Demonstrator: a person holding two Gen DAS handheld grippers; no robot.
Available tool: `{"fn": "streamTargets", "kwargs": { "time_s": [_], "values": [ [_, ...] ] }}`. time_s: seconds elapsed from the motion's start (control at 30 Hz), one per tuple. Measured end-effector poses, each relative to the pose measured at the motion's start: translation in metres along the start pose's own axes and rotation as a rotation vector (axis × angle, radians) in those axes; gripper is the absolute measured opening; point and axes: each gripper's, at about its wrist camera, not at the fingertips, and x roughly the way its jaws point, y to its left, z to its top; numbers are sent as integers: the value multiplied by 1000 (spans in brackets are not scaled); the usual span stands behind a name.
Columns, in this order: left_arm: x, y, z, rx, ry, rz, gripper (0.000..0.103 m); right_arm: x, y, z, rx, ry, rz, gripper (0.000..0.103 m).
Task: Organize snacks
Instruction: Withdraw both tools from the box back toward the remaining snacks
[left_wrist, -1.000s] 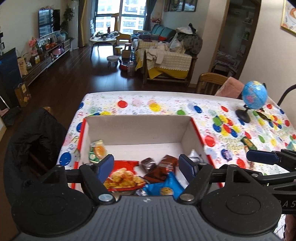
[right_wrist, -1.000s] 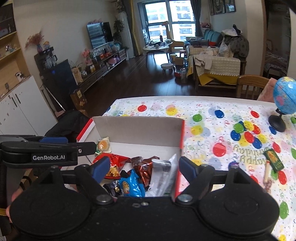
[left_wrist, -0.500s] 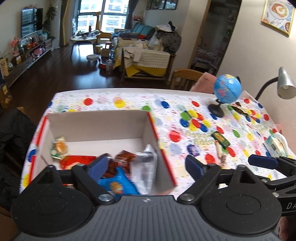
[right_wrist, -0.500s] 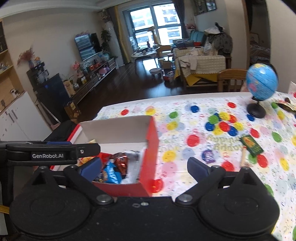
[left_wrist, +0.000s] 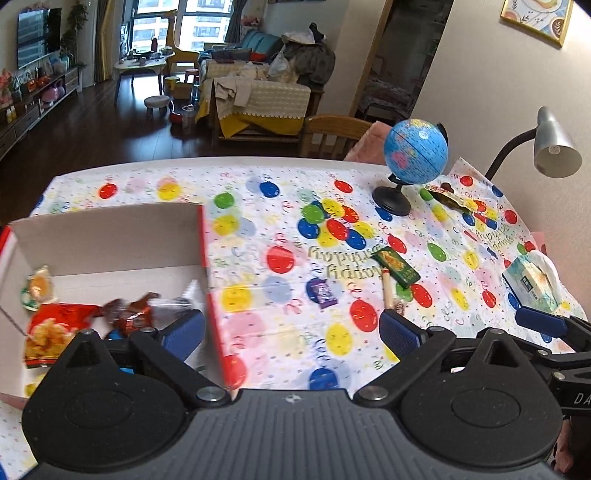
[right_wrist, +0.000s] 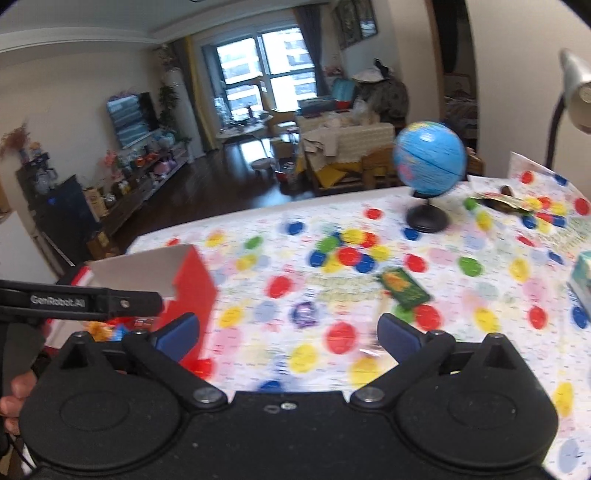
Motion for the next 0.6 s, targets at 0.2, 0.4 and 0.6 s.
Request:
{"fn": "streamTargets", "kwargs": {
  "time_s": [0.2, 0.4, 0.6],
  "values": [
    [40, -32, 3, 9, 35, 21, 101, 13, -47, 0, -12, 18, -47, 103],
    [80, -57, 4, 10, 49, 99, 101, 34, -84, -3, 9, 61, -59, 100],
    [118, -68, 7, 3, 72, 157, 101, 61, -102, -7, -4, 98, -9, 99]
  ]
}}
